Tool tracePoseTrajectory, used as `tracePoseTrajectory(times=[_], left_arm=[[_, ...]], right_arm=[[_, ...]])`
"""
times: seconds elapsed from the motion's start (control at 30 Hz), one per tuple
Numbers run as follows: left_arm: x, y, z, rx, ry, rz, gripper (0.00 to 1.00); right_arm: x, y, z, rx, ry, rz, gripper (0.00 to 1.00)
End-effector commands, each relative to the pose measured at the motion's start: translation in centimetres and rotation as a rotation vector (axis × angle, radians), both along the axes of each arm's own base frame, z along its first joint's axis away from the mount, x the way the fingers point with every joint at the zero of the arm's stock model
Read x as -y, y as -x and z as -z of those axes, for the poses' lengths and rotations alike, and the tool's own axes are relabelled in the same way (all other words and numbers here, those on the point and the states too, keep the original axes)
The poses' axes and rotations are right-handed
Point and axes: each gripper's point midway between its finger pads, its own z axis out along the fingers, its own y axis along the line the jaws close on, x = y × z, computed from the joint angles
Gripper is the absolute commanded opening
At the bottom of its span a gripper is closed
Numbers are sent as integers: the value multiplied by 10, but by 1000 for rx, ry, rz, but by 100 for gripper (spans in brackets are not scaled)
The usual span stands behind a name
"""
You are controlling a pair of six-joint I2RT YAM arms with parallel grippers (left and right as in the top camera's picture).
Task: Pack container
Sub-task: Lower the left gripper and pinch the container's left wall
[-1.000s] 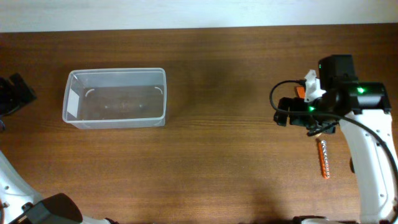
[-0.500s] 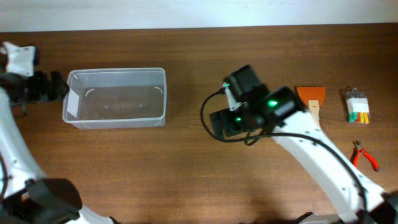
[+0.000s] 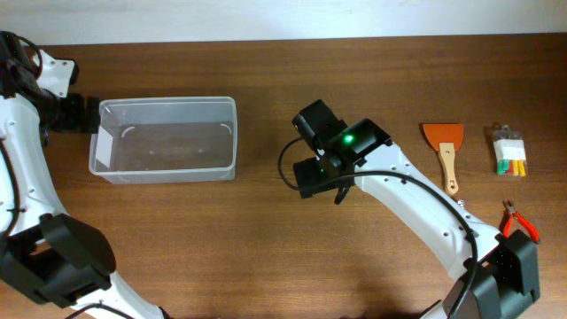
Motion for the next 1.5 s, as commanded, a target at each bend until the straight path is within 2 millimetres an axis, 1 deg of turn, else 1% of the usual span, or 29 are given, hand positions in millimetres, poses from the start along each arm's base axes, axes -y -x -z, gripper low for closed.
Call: tracePoseTrajectory(times=[0.0, 0.13, 0.27, 0.43, 0.5, 0.67, 0.73, 0.8, 0.97, 1.13, 1.23, 1.33, 1.47], left_arm=[[-9, -6, 18, -34, -10, 3, 99], [-3, -12, 40, -65, 48, 18, 99], [7, -18, 51, -62, 117, 41, 99], [4, -27, 65, -61, 121, 42, 99], [3, -29, 75, -74, 127, 42, 99], [2, -29, 110, -144, 156, 37, 99], [2, -28, 116, -157, 162, 36, 99], [2, -29, 119, -161, 164, 37, 99], [2, -29, 120, -162, 167, 37, 99], [13, -33, 119, -136, 224, 55, 99], [12, -33, 120, -139, 224, 55, 99], [3, -33, 127, -159, 177, 39, 99], [-4, -28, 140, -201, 155, -9, 99]], right_arm=[[8, -10, -7, 57, 50, 37, 99], [8, -11, -7, 62, 53, 34, 99], [9, -13, -7, 72, 56, 35, 99], [5, -19, -9, 93, 56, -22, 99], [4, -20, -9, 99, 56, -39, 99], [4, -20, -9, 100, 56, -39, 99], [4, -20, -9, 99, 56, -39, 99], [4, -20, -9, 98, 57, -38, 99], [5, -20, -9, 96, 58, -38, 99], [5, -20, -9, 97, 58, -39, 99], [5, -20, -9, 98, 61, -38, 99], [6, -20, -10, 101, 66, -45, 99], [5, -21, -10, 103, 68, -54, 99]])
